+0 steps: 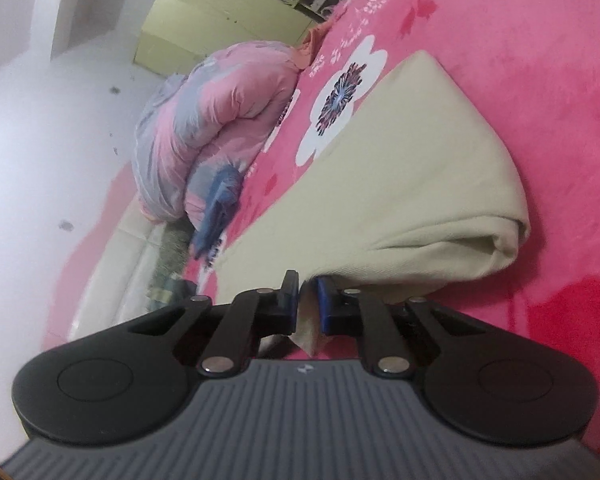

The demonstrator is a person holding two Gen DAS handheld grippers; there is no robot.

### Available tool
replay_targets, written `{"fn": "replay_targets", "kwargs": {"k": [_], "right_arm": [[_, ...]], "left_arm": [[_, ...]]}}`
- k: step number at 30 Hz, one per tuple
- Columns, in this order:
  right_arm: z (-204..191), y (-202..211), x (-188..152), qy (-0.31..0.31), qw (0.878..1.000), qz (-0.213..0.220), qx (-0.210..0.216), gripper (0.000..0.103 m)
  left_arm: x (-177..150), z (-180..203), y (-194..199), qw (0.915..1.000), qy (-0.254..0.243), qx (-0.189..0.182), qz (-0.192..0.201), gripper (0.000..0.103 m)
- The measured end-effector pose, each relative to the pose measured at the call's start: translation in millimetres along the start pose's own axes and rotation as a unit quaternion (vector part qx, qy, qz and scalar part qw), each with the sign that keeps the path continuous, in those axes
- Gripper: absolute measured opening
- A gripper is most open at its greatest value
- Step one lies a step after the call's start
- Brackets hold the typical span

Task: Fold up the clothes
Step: 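Grasp the corner of the folded beige trousers with the right tool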

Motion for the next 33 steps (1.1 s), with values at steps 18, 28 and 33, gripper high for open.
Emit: {"fn": "replay_targets", "kwargs": {"k": [18,28,33], "right_arm": [[4,6,2,0.003,0.999,0.019,0.026,0.013],[-29,-5,-45,0.365,0.921,0.063,-0.117,0.019],[-40,-31,-61,0.514,0.841,0.069,-0.157,0.019]], "left_arm": [[10,-12,-16,0.9978,0.045,-0.047,-0.013,0.037],[10,-42,-22,0.9877,0.136,-0.075,-0.014,0.034],[11,-42,-21,0.9872,0.139,-0.077,-0.016,0.035]]}}
Point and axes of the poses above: each gripper's, at about its wrist camera, not at the fingertips, and y roughly against the way its jaws point, z to its right, x to its top, the point moved 9 cm from there along -y, roughly the way its jaws point, and after that the axes turned 6 degrees about -x, right-handed, at the moved point
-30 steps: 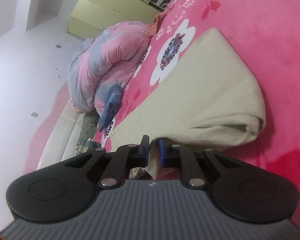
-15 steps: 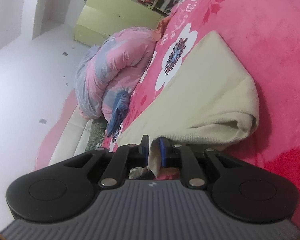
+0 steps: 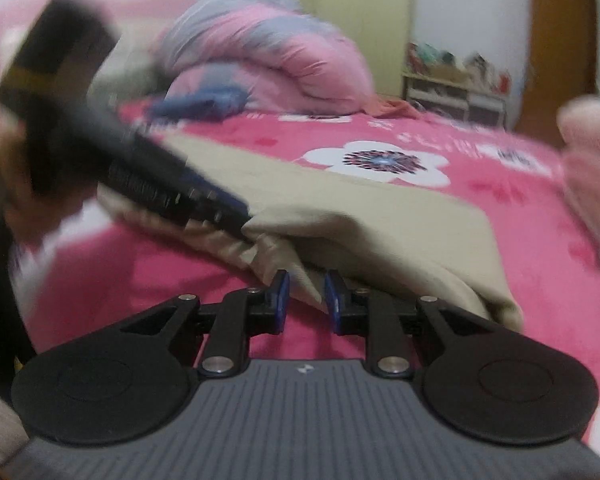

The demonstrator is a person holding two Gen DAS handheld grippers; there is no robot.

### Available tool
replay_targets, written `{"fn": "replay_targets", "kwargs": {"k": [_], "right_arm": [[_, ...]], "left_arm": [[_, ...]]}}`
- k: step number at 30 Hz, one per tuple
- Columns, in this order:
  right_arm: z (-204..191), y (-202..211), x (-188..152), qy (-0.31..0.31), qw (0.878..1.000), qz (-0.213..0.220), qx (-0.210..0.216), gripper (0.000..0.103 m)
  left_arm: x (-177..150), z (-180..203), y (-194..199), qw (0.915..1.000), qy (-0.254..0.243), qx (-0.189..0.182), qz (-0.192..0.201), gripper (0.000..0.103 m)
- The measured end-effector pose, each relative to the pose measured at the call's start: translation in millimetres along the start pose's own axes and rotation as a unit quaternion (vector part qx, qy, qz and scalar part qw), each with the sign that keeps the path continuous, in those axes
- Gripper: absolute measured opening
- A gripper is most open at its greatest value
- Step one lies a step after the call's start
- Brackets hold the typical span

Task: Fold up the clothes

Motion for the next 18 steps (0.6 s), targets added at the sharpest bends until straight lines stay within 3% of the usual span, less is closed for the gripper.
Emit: {"fn": "replay_targets", "kwargs": {"k": [4,5,9,14,18], "right_arm": [[-7,-5,-2,0.042,0.999,0.005,-0.002,0.018],[-7,-4,-1,0.042,0.999,0.009,-0.005,0.009],[3,15,10,-0.024,0.999,0.039,0.017,0.0],[16,14,-16,-0.114,0.992,-0.002,0.06,0.0],[27,24,-14,-0.167,0.983,0.012,0.069,0.0]], "left_arm": [[-1,-2,1,1.0,0.002,-0.001,0.003,0.042],[-1,-2,1,1.0,0.003,-0.001,0.005,0.044],[0,-5,8,0.9998,0.008,-0.007,0.015,0.049],[-3,-6,9,0.9999,-0.002,-0.003,0.013,0.05],[-2,-6,10,0.9998,0.005,-0.006,0.017,0.05]]}}
Point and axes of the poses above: each gripper's, at about its wrist camera, not at the fingertips, and y roughly against the way its jaws point, z to its right, x to its top, the point moved 9 cm from there along -y, roughly the way its jaws point, and after that the axes turned 6 degrees about -x, right-handed, at the moved point
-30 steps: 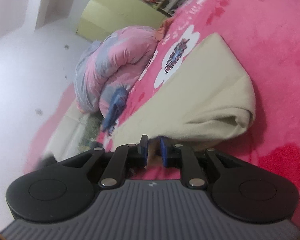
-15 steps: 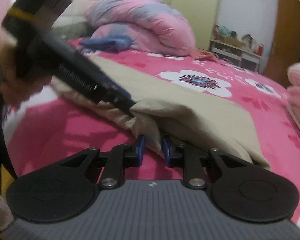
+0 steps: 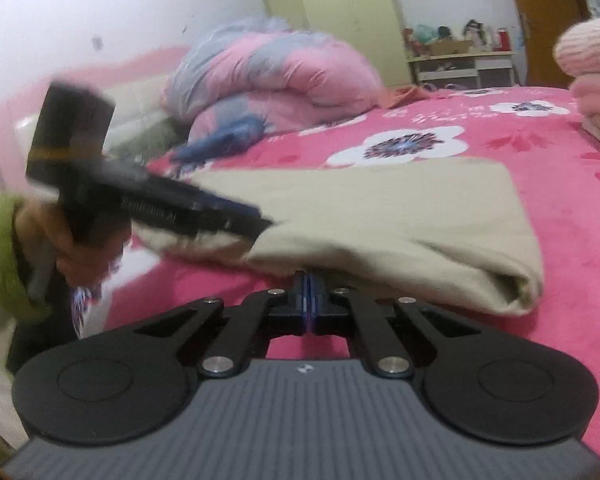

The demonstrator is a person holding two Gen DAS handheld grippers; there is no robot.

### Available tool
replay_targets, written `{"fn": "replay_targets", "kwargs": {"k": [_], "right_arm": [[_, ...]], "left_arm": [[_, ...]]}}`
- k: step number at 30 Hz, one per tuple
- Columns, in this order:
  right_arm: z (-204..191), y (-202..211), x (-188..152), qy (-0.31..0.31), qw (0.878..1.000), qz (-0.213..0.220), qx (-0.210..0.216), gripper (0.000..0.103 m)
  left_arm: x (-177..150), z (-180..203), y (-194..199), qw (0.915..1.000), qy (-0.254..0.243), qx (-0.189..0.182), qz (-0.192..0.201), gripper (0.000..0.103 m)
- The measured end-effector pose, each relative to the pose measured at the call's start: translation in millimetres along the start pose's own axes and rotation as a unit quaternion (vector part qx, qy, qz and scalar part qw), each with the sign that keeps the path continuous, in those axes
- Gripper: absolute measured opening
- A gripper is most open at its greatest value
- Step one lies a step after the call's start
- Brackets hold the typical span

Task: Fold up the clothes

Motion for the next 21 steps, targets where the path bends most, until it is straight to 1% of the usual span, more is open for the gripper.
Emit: {"fn": "replay_targets", "kwargs": {"k": [1,2,3,4,8,13,17,18,19,21], "right_arm": [[6,-2,0,-0.008,1.0,-0.003,-0.009,0.0],[11,-4,-2,-0.016,1.0,-0.008,-0.016,0.0],[14,-5,-4,-0.025,0.999,-0.012,-0.018,0.0],[17,-4,-5,-0.037,0.999,-0.013,-0.018,0.0],[17,7,-6,-0.085,0.996,0.002,0.004,0.002],[13,13,-14,-0.117,0.993,-0.018,0.021,0.005],[2,8,-20,-0.112,0.993,-0.038,0.026,0.006],[0,3,-22,-0.106,0.993,-0.043,0.02,0.006],[0,-5,-21,-0.095,0.994,-0.047,0.006,0.006],[2,-14,-15,-0.089,0.995,-0.034,-0.006,0.006]], "left_arm": [[0,1,1,1.0,0.002,0.001,0.001,0.05],[0,1,1,1.0,0.003,0.001,0.003,0.053],[1,3,3,1.0,0.002,0.001,0.007,0.056],[2,5,5,0.9999,0.0,0.001,0.011,0.057],[7,17,12,0.9995,-0.017,-0.009,0.026,0.059],[11,21,12,0.9992,-0.031,-0.002,0.027,0.059],[10,16,13,0.9995,-0.017,-0.004,0.026,0.059],[9,15,12,0.9996,-0.013,-0.004,0.026,0.059],[8,14,13,0.9996,-0.01,-0.003,0.025,0.059],[6,12,14,0.9997,-0.003,-0.002,0.025,0.059]]}}
Point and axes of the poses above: each gripper's, at about its wrist camera, not at the fingertips, and y roughly against the way its jaws point, z to its right, x to its top, the point moved 9 cm from there along -y, roughly the way its jaws point, and after that the axes turned 6 degrees about -x, right-handed, at the moved point
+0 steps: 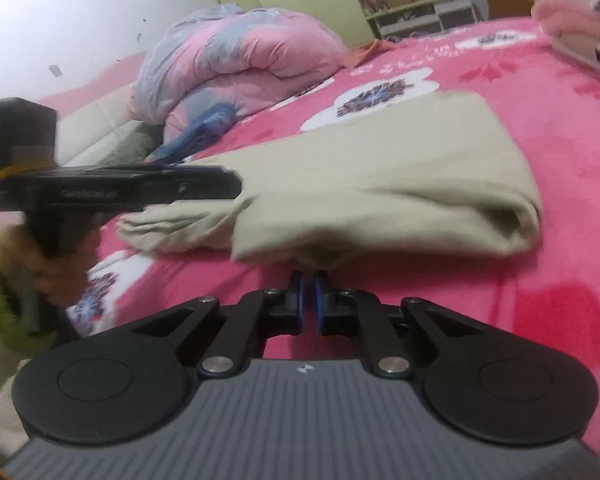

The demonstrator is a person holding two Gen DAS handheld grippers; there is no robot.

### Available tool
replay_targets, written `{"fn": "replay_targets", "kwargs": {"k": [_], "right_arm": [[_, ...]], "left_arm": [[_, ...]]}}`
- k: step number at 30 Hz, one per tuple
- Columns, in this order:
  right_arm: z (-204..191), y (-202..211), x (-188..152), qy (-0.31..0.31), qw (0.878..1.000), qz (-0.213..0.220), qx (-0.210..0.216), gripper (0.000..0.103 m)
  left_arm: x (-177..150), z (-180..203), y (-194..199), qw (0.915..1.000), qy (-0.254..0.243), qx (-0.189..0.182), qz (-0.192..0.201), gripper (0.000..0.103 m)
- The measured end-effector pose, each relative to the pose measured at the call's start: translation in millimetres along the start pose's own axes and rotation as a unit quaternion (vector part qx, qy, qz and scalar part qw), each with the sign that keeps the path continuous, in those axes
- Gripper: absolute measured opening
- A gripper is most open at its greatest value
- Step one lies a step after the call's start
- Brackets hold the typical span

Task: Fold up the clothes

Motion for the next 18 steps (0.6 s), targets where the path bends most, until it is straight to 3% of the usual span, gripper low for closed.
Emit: {"fn": "replay_targets", "kwargs": {"k": [3,10,18], "right_arm": [[1,-2,14,-0.019,0.999,0.031,0.005,0.006],[11,-19,11,-0.036,0.999,0.037,-0.016,0.003],[17,-21,5,-0.047,0.998,0.036,-0.02,0.003]], "left_arm": [[-2,0,3,1.0,-0.002,0.001,0.004,0.059],[-3,-1,-2,1.0,-0.008,-0.002,-0.002,0.059],[-5,16,-22,0.9956,-0.083,-0.023,-0.037,0.065]]}}
Point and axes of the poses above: each gripper's, at about its wrist camera, not at the fingertips, and y roughly against the way its jaws point, z to its right, x to its top, the point moved 9 cm from there along -y, roughly the way its jaws point, and after that the axes turned 6 degrees about -x, right-handed, at the moved point
